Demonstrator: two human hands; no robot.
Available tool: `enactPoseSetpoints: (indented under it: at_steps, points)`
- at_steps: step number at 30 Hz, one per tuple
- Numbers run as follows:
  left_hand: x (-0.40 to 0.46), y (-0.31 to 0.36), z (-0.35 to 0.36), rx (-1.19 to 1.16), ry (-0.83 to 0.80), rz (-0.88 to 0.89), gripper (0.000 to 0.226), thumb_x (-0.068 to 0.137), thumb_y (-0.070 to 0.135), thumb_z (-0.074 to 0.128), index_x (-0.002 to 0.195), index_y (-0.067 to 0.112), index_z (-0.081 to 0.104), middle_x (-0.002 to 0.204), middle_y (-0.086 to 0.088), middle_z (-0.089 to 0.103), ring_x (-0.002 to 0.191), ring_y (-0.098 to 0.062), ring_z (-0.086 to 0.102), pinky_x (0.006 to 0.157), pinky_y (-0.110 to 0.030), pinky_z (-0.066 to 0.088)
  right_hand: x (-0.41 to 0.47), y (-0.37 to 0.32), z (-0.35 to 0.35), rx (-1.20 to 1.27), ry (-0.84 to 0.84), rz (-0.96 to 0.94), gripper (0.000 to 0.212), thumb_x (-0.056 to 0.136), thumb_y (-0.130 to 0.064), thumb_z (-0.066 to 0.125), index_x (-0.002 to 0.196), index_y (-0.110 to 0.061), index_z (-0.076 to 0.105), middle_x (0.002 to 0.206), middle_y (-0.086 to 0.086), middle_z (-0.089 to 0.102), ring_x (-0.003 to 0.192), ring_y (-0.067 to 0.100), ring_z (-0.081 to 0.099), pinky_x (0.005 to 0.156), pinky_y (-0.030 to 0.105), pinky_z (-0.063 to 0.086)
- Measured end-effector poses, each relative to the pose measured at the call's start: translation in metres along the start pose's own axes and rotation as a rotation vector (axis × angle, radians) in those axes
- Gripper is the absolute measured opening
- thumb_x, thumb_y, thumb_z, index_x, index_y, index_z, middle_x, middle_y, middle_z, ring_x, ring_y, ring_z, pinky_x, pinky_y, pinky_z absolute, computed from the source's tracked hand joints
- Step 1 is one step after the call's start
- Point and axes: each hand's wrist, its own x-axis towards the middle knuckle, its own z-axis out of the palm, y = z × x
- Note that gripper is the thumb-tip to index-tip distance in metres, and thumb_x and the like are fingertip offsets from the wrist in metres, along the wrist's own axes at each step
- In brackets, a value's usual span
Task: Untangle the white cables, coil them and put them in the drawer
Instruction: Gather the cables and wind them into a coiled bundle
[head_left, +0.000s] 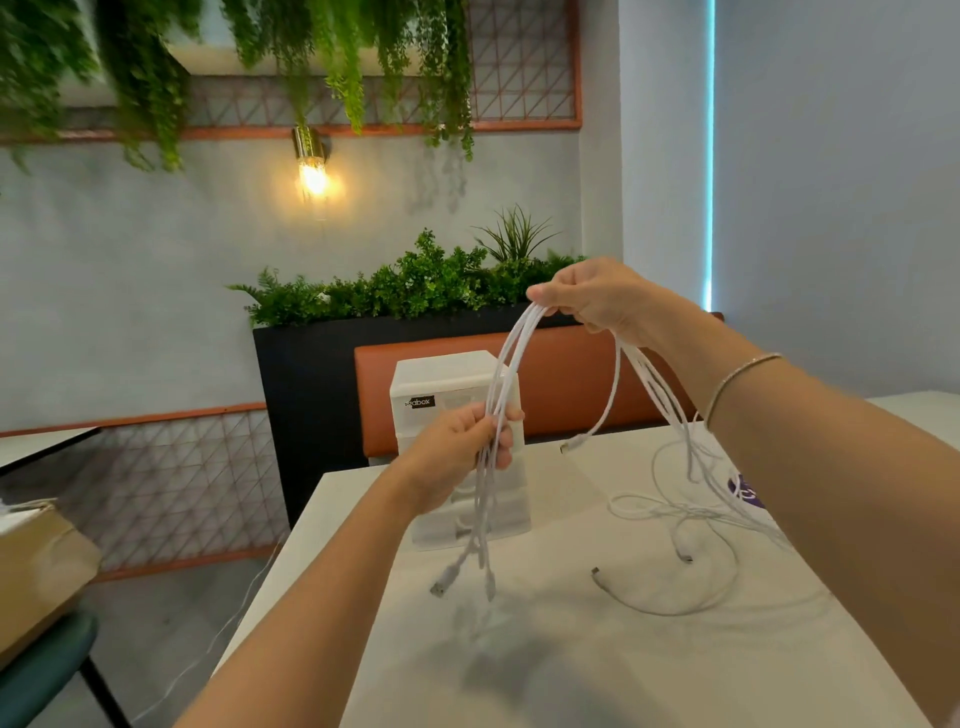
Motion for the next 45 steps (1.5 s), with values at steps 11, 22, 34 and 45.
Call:
enactPoseSetpoints:
  at_steps: [11,22,34,45]
  points:
    - [-0.021,-0.045,-0.008,0.333,-0.016,-0.095,0.02,0.098,0.02,0.043,0.1,0.018,0.063,0.076,0.003,0.058,0.073,-0.008,0.053,0.066,-0.011,0.045,0.001,0.018,-0.031,0.084,0.162,0.065,0.031,0.085,-0.033,0.065,0.085,-0.002,0.064,0.058,0.001,0.039,0.051,0.011,0.027,0.05,0.024,0.027]
    - [-0.024,-0.065,-0.001,0.213,-0.021,-0.181,0.021,0.097,0.019,0.047,0.087,0.019,0.066,0.075,0.004,0.068,0.072,-0.008,0.062,0.074,-0.02,0.047,0.005,0.014,-0.03,-0.079,0.2,0.03,0.034,0.085,-0.037,0.064,0.081,-0.003,0.062,0.085,0.013,0.051,0.078,0.023,0.044,0.065,0.029,0.04]
    - [-0.006,-0.024,-0.005,0.281,-0.101,-0.105,0.025,0.086,0.026,0.064,0.111,0.027,0.062,0.112,0.008,0.065,0.106,-0.012,0.059,0.09,-0.025,0.045,-0.005,0.007,-0.026,-0.064,-0.02,0.03,0.026,0.086,-0.03,0.064,0.068,-0.013,0.055,0.054,-0.001,0.038,0.048,0.01,0.027,0.049,0.02,0.03]
    - [0.029,0.046,0.027,-0.298,-0.033,0.093,0.022,0.101,0.016,0.036,0.098,0.012,0.057,0.063,0.004,0.049,0.05,-0.005,0.047,0.059,-0.02,0.05,-0.001,-0.006,-0.012,-0.093,-0.064,-0.068,0.021,0.083,-0.028,0.067,0.073,-0.01,0.062,0.056,-0.001,0.04,0.052,0.011,0.032,0.05,0.022,0.03]
